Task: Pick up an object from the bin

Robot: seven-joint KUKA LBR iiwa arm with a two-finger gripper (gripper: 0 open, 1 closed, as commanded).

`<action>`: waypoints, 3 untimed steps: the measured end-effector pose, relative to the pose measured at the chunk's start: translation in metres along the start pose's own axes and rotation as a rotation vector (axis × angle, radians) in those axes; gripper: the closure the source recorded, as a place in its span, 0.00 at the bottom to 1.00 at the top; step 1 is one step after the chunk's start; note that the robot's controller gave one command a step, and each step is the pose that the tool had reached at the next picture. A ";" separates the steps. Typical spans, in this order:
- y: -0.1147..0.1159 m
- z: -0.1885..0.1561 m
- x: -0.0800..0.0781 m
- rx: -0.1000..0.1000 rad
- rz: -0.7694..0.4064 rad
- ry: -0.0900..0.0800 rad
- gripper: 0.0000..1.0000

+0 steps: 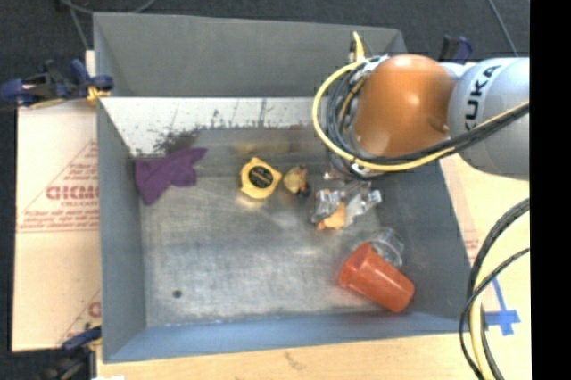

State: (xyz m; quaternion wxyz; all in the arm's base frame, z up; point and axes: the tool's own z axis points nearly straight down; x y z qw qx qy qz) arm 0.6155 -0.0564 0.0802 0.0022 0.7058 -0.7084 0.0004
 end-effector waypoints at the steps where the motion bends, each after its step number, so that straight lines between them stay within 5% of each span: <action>1: -0.001 0.000 0.000 0.001 -0.018 -0.001 1.00; 2: 0.002 0.000 -0.001 0.011 -0.048 -0.002 1.00; 3: -0.004 0.000 -0.002 0.000 -0.056 0.002 1.00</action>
Offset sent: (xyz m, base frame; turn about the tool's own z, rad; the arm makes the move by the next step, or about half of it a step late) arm -0.0091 0.0018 -0.0102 -0.0642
